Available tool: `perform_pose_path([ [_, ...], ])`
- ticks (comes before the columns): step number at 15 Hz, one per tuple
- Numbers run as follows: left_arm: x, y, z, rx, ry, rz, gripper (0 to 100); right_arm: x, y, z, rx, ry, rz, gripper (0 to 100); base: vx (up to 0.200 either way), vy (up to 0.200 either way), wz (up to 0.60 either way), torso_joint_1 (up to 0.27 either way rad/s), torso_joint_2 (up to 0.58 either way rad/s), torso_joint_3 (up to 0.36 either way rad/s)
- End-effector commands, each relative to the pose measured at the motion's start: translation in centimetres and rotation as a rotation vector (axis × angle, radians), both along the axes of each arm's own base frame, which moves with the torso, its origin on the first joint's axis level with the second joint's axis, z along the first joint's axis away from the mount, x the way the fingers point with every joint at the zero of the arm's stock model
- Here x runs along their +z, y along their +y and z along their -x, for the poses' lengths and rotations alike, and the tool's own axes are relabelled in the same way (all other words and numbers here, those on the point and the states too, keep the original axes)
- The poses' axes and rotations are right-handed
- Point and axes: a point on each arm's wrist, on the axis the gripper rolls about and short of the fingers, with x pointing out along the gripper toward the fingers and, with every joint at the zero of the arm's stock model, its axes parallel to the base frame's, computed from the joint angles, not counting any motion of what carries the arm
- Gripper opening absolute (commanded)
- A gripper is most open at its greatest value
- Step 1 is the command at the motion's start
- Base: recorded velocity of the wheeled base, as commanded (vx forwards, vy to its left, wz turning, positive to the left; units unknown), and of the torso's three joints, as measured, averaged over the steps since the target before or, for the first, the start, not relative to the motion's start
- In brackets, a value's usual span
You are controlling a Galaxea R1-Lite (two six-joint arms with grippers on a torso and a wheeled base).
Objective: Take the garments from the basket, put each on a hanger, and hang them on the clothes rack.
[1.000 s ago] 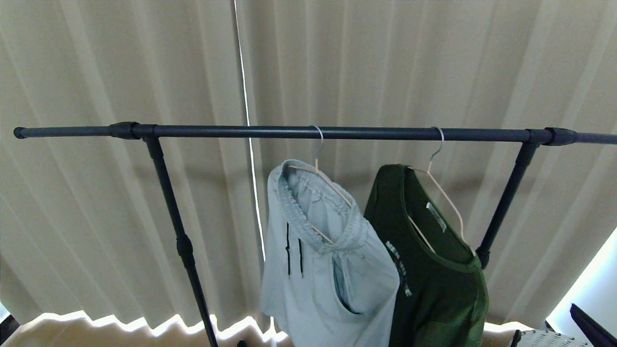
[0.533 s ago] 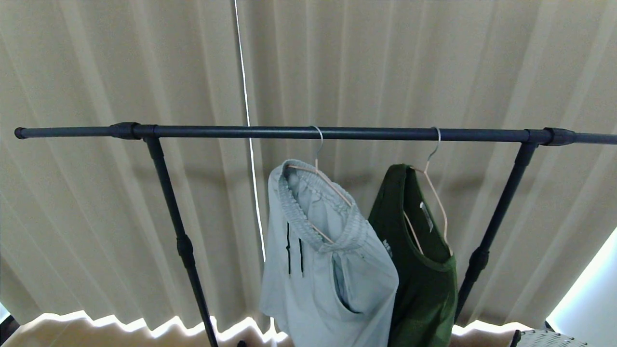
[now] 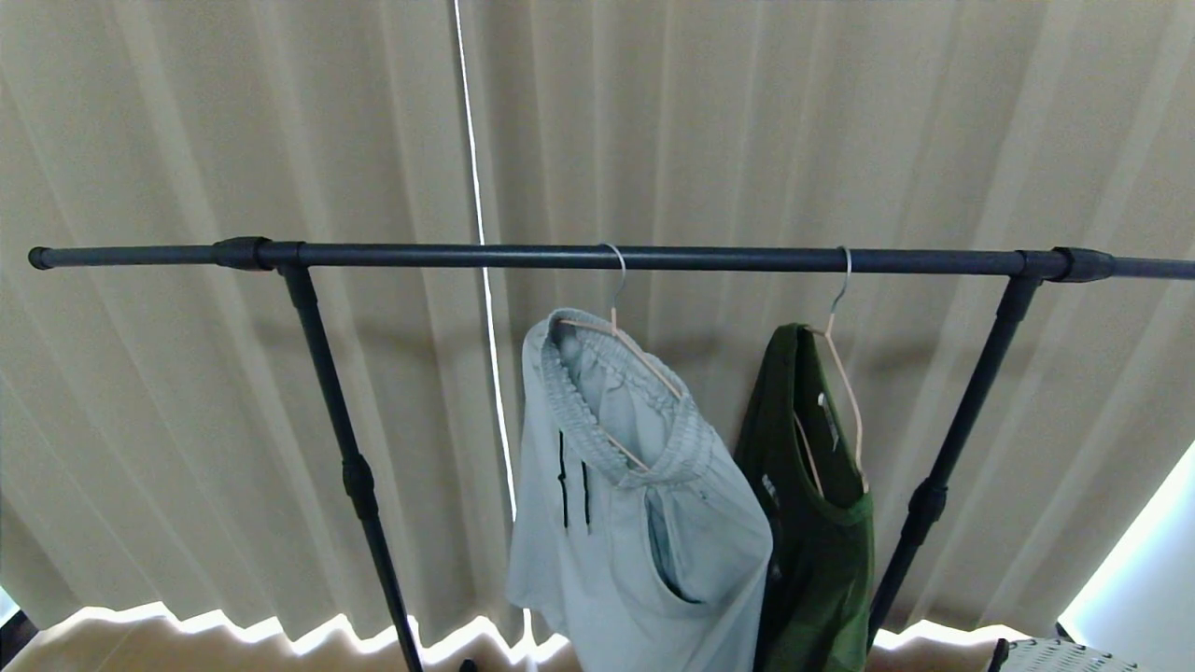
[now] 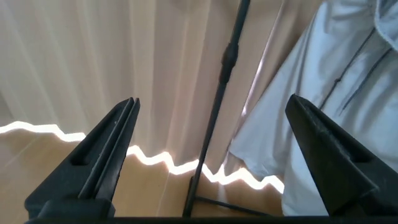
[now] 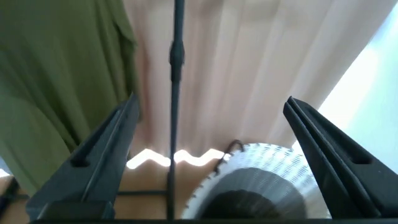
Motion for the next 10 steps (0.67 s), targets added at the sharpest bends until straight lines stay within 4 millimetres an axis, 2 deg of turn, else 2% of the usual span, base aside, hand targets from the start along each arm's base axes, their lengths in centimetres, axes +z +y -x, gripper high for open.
perform_pose_path([
  [1, -0.18, 0.09, -0.14, 0.040, -0.006, -0.009, 100, -0.51, -0.06, -0.42, -0.029, -0.040, -0.005, 100, 0.000, 0.000, 0.00, 0.000, 0.00, 0.000],
  [3, -0.21, 0.07, -0.16, 0.031, -0.005, -0.012, 100, -0.48, -0.07, -0.45, -0.031, -0.048, -0.005, 100, 0.000, 0.000, 0.00, 0.000, 0.00, 0.000],
  [6, -0.06, -0.36, -0.17, -0.163, -0.005, -0.050, 100, -0.47, -0.07, -0.45, -0.031, -0.050, -0.007, 100, 0.000, 0.000, 0.00, 0.000, 0.00, 0.000],
  [10, -0.08, -0.33, -0.17, -0.147, -0.010, -0.036, 100, -0.45, -0.09, -0.44, -0.043, -0.052, -0.010, 100, 0.000, 0.000, 0.00, 0.000, 0.00, 0.000],
])
